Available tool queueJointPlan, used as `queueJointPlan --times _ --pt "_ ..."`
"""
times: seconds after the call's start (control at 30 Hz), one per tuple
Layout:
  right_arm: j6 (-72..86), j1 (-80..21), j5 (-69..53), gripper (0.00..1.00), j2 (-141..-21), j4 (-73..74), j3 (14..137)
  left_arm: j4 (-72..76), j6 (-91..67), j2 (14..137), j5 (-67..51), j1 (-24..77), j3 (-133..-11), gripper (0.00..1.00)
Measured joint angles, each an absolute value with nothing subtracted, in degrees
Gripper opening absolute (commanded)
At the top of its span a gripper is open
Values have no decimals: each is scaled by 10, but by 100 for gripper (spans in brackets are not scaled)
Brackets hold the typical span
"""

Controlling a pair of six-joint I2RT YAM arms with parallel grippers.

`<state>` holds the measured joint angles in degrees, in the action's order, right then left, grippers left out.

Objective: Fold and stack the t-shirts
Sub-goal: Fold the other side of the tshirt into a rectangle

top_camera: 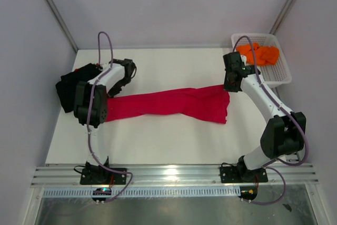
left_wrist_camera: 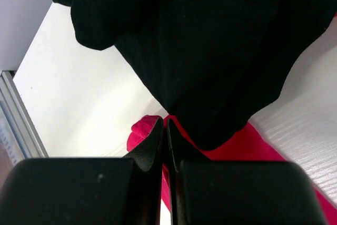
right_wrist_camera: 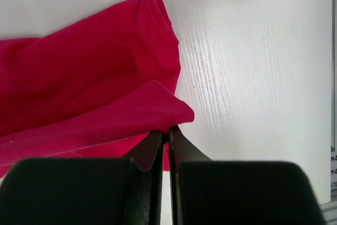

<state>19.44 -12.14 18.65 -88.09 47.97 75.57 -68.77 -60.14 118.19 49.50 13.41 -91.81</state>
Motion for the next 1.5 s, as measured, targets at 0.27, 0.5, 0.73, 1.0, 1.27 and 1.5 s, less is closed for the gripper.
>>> queueJointPlan --times 0.27,0.5,0.73,1.0,1.27,1.5 --pt "196 -121 227 3 -913 469 771 -685 -569 1200 495 133 -967 1" --pt "195 -119 237 3 -996 462 833 -682 -536 1221 494 126 -1024 1" --pt "168 -119 253 3 -1061 459 934 -686 -531 1226 486 125 -1024 0" --pt "154 -118 291 3 -1115 468 1037 -686 -531 1226 481 125 -1021 0" --pt "168 -110 300 3 -1116 489 1023 -686 -531 1226 475 125 -1001 1" --pt "166 -110 284 3 -1025 496 889 -686 -531 1226 474 125 -992 1"
